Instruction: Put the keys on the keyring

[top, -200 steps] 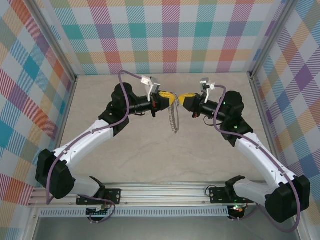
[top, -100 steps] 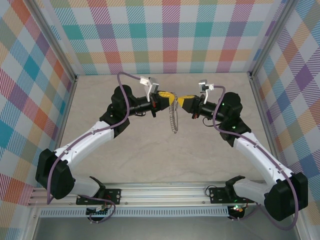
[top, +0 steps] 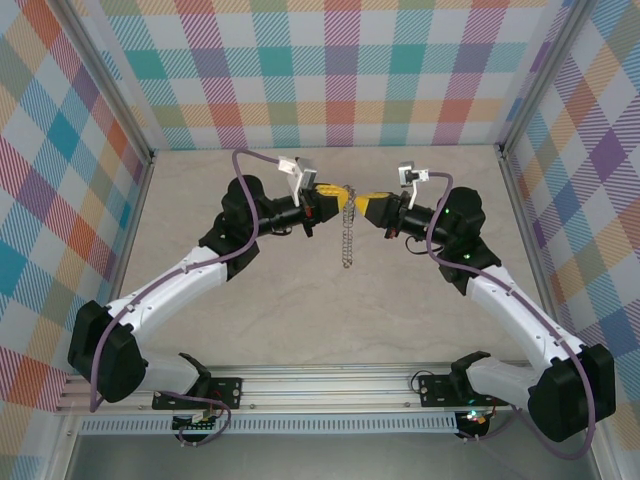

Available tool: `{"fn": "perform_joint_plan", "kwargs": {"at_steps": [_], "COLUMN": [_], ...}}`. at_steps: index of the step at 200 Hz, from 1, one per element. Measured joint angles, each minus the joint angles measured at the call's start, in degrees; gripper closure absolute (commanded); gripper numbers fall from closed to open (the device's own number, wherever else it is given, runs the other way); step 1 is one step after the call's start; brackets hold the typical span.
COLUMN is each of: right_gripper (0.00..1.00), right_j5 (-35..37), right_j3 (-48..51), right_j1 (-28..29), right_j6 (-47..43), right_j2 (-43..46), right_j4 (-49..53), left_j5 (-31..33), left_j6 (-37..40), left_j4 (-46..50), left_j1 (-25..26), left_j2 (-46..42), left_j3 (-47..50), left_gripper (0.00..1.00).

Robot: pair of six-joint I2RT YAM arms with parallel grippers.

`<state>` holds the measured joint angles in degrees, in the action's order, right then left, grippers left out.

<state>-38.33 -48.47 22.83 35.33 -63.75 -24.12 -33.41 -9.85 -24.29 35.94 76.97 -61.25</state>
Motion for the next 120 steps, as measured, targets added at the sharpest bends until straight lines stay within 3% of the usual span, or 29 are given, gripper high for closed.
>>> {"fn": "perform_joint_plan", "kwargs": {"at_steps": [54, 88, 107, 120], "right_gripper": [1.00, 0.77, 0.68, 0.66], "right_j5": [-3.8, -5.0, -5.9, -6.1], "right_j3": [0.0, 0.0, 0.0, 0.1], "right_j1": [-0.3, -1.1, -2.6, -4.3], "right_j6": [1.8, 3.0, 3.5, 4.2], "right_j2": [-1.7, -1.9, -1.6, -0.9], "right_j4": [-2.4, -2.7, -2.1, -1.8], "left_j5": [0.5, 0.9, 1.8, 2.3], "left_j6": [-1.1, -1.5, -1.6, -1.6], "left_j4": [-0.3, -1.4, -3.2, -3.7], "left_j1": [0.0, 0.0, 0.0, 0.0], "left_j2": [-0.2, -0.2, -0.2, -0.2], "left_j3": [0.1, 0.1, 0.1, 0.1], "left_gripper": [1.00, 1.00, 1.00, 1.00]}}
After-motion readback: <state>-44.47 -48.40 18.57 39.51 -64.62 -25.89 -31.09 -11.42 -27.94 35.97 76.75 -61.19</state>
